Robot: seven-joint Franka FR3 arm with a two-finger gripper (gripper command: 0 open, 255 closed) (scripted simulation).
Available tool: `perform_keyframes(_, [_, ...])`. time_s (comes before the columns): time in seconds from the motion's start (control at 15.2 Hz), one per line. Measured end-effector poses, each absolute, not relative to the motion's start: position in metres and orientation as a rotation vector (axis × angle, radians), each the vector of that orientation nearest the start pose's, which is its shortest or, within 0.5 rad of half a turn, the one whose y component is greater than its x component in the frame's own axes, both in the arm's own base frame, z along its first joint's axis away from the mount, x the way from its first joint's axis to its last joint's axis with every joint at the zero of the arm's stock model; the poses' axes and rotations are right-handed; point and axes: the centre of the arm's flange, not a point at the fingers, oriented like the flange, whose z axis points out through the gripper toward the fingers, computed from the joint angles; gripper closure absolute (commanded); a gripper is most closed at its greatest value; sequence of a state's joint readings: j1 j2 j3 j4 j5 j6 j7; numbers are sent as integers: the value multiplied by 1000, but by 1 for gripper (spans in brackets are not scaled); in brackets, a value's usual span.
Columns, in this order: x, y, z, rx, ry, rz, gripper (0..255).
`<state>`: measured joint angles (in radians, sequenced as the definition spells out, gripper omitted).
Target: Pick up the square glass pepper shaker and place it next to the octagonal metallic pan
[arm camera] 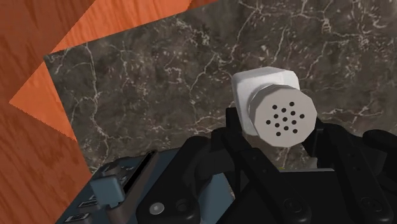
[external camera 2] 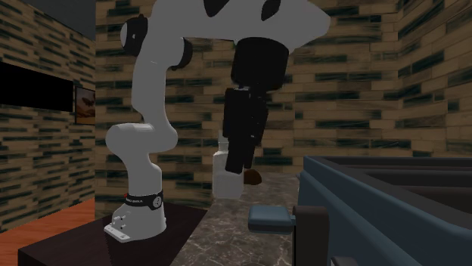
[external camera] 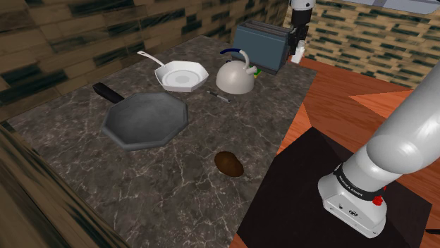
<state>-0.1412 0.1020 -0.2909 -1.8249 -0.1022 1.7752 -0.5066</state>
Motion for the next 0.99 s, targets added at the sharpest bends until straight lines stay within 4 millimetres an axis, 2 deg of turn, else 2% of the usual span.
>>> perform_keyframes(0.26, [520, -244, 488, -3170, -162, 302, 255])
perform_keyframes(0.4, [519, -239, 491, -3170, -162, 301, 255])
perform_keyframes(0.99, [507, -127, 494, -3169, -164, 302, 255])
